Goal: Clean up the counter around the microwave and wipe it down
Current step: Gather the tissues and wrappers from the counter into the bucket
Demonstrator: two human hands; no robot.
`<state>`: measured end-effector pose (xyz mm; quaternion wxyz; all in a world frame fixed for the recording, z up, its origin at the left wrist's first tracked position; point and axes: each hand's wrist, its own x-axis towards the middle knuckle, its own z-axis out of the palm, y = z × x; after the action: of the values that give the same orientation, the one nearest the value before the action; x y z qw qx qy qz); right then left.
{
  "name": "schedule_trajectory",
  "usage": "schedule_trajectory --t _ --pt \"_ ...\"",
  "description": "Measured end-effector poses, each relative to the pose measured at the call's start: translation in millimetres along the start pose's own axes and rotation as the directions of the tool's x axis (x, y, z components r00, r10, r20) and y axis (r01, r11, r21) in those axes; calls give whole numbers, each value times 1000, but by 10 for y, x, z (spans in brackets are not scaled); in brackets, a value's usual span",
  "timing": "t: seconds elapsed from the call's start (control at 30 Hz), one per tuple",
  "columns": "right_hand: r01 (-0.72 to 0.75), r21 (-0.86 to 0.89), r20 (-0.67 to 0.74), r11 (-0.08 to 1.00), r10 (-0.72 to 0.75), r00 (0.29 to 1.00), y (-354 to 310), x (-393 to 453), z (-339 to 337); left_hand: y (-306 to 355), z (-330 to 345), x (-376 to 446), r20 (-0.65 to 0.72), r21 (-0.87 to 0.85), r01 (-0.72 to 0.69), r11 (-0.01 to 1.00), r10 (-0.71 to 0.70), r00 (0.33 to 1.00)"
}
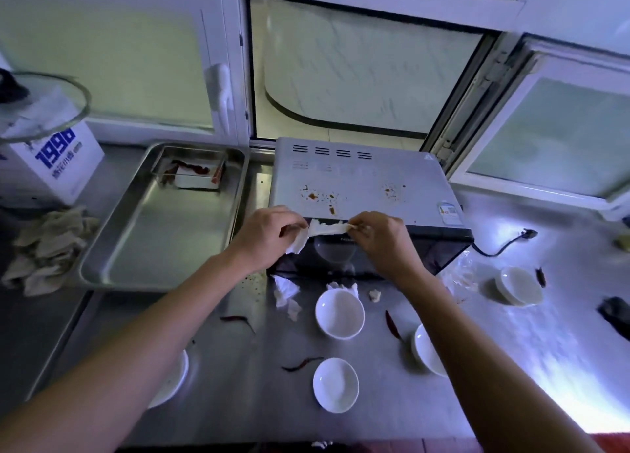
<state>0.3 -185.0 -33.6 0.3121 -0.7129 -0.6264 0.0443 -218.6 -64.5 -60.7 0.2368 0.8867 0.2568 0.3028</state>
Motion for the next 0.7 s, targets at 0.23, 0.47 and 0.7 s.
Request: schedule_trajectory --t 0.23,0.47,0.7 --pt "-137 12 85 990 136 987 54 -559 454 -244 268 -621 67 -7 86 996 -86 994" --pt "-268 10 182 963 262 948 139 -858 849 -626 685 -952 108 2 303 953 -302 947" --pt "-299 37 229 953 284 931 241 -1024 1030 -889 1143 -1046 134 25 387 922 -387 912"
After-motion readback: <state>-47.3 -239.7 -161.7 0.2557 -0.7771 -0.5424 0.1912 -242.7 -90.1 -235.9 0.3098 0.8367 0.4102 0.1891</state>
